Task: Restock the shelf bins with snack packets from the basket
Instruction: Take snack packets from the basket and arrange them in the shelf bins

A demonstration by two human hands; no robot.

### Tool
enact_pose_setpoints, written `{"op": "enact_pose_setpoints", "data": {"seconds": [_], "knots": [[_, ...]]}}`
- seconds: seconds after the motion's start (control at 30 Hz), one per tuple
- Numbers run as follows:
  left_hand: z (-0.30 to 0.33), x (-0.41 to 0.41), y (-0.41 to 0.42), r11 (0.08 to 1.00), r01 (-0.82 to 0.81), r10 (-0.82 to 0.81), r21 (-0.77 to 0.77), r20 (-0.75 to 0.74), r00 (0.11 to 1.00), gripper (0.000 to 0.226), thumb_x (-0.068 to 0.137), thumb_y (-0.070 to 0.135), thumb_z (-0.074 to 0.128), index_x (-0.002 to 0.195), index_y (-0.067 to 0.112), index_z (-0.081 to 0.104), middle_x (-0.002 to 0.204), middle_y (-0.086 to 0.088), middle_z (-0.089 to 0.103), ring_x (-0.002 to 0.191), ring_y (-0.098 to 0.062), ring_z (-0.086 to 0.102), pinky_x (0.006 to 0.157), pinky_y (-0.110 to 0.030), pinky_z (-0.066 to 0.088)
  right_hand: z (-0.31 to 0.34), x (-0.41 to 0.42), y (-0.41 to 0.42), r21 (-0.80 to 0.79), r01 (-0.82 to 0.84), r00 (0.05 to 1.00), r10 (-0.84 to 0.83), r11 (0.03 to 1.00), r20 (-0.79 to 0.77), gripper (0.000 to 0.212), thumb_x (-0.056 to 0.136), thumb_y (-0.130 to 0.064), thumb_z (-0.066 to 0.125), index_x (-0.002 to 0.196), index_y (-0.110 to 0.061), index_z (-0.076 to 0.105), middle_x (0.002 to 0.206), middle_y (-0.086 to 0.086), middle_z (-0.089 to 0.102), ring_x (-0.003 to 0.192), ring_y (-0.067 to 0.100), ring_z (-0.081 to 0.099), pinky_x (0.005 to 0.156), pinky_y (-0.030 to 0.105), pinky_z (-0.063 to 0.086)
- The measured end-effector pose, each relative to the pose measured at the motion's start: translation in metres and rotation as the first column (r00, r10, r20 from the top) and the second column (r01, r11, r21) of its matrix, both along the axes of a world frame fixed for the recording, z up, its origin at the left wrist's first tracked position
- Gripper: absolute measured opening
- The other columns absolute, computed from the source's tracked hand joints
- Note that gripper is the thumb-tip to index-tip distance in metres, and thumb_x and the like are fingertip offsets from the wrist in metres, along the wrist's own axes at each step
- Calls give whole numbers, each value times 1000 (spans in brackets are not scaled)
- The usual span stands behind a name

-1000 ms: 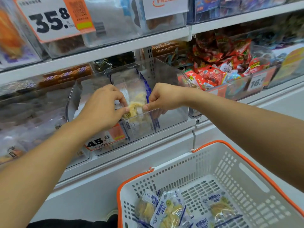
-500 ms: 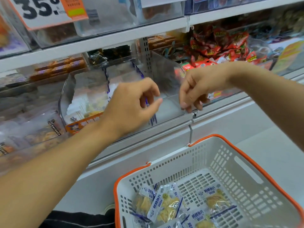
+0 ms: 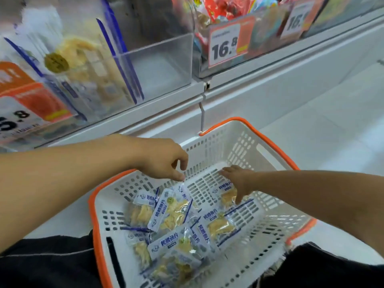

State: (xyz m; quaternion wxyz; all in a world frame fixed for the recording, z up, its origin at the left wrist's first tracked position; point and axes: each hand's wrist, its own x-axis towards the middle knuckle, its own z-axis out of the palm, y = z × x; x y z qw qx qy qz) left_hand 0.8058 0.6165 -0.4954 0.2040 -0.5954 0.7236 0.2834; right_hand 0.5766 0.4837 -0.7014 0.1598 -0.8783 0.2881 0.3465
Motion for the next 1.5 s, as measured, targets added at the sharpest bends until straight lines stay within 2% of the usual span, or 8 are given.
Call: {"op": "enact_pose_setpoints", "data": {"seconds": [0.57,0.77,0.9,1.03,1.13,1.23,1.4,1.5], "knots": [[6,12,14,999,7,-10,48,55,998,41,94,53,55,128,29,55,100,14,56,86,-8,51,76,-23,38,-49,1,47,-262,-11,999,-3,965,-53,84,76,-20,81,146,-15,35,148,11,33,133,31,36,106,47,39],[12,18,19,997,-69,71,-23,74,995,63,86,59,63,138,28,46,124,7,59,99,-13,54,84,-26,44,18,43,40,113,-98,975,118,989,-188,37,86,-20,76,117,-14,57,107,4,64,86,18,59,87,35,49],[30,21,21,942,-286,280,-175,-61,958,98,65,68,77,145,28,36,132,6,54,100,-14,58,83,-26,44,140,87,39,289,-165,975,113,943,189,29,82,-19,80,99,-22,56,78,-13,59,64,4,58,63,21,52],[58,18,27,853,-517,386,-75,-576,721,43,72,27,86,108,17,64,89,-2,74,67,-14,70,61,-31,59,265,88,36,448,-69,756,-246,891,607,22,76,-12,84,85,-21,67,68,2,71,53,9,61,48,20,46],[88,10,29,708,-700,313,-96,-846,432,21,77,6,79,96,10,69,70,-4,73,59,-16,69,52,-25,57,313,78,16,576,-28,499,-488,817,716,25,70,-16,87,90,-14,72,86,20,72,71,22,66,68,33,50],[115,6,28,490,-851,144,-188,-946,292,22,78,5,79,91,19,69,74,-1,75,63,-17,71,51,-24,56,343,63,2,561,-44,523,-460,826,718,41,76,-20,82,105,7,68,104,28,71,91,32,70,79,45,59],[147,31,32,277,-622,66,-733,-631,773,47,77,48,78,118,30,63,111,17,69,93,0,65,80,-20,50,373,68,11,133,52,268,-142,990,953,16,87,-10,73,100,-2,75,91,5,77,80,19,74,66,39,62],[168,63,24,222,-432,271,-874,-371,889,61,92,56,55,142,22,50,143,4,52,130,-12,47,107,-26,35,391,83,8,-387,251,217,339,887,916,16,92,-26,68,99,-13,72,91,5,74,86,27,69,69,43,54]]}}
